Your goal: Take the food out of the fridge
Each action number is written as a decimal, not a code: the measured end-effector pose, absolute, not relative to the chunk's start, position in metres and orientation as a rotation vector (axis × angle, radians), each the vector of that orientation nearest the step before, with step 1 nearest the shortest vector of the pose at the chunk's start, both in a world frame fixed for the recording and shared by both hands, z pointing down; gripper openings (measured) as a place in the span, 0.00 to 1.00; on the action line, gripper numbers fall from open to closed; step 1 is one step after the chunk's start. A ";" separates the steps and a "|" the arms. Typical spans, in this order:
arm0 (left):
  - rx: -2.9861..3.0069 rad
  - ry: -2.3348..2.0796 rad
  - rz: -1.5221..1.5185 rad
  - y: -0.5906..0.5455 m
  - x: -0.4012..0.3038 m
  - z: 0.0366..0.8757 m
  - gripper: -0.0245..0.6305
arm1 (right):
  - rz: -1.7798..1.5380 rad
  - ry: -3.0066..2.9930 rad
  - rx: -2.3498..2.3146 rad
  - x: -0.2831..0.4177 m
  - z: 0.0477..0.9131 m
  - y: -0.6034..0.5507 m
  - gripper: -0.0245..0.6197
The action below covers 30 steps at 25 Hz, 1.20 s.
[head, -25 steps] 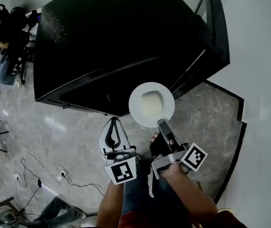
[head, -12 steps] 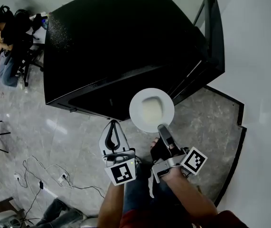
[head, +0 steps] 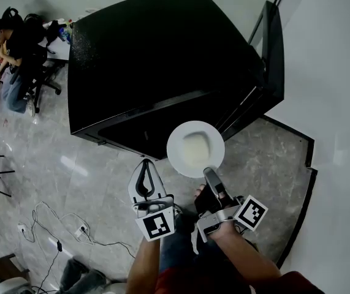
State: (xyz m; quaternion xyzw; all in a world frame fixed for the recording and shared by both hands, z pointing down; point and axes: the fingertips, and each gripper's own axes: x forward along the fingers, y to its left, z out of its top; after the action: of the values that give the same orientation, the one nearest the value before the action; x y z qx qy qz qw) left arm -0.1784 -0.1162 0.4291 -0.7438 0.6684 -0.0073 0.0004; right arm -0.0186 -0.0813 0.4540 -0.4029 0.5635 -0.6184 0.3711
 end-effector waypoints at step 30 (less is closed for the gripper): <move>-2.298 2.123 0.062 -0.086 -0.184 0.360 0.06 | -1.603 1.501 -0.976 -0.029 0.375 -0.041 0.09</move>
State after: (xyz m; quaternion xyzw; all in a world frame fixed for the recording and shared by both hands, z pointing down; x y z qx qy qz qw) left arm -0.1838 -0.0856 0.3600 -0.7343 0.6785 0.0199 0.0062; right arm -0.0289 -0.0405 0.3746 -0.3788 0.5824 -0.6222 0.3609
